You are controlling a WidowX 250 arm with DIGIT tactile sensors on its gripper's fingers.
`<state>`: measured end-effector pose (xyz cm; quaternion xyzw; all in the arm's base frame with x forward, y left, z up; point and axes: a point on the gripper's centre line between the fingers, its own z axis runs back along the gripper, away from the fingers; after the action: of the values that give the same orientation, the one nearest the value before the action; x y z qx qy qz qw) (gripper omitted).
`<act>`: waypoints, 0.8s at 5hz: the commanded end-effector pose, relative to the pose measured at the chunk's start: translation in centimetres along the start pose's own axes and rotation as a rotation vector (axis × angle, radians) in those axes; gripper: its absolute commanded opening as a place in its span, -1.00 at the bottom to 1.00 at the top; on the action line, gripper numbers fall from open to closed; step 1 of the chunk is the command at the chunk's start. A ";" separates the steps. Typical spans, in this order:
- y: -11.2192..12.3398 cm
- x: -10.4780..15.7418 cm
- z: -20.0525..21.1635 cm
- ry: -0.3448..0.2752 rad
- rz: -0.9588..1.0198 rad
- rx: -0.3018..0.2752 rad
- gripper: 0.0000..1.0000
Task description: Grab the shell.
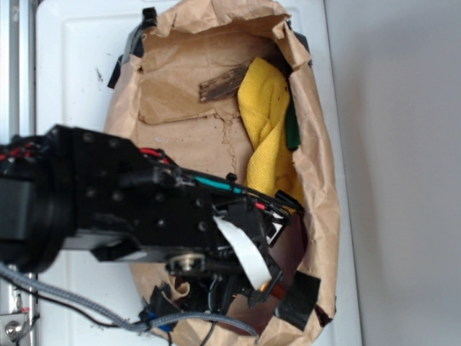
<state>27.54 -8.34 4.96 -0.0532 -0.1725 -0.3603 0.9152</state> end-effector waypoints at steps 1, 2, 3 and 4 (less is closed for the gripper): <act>-1.1 1.6 -2.1 0.007 -0.058 0.035 1.00; -0.7 1.3 -2.4 0.020 -0.011 0.026 -1.00; -0.4 0.7 -2.2 0.018 -0.003 0.044 -1.00; 0.1 0.0 -1.0 0.010 0.027 0.038 -1.00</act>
<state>27.55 -8.33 2.66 -0.0437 -0.1462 -0.3457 0.9259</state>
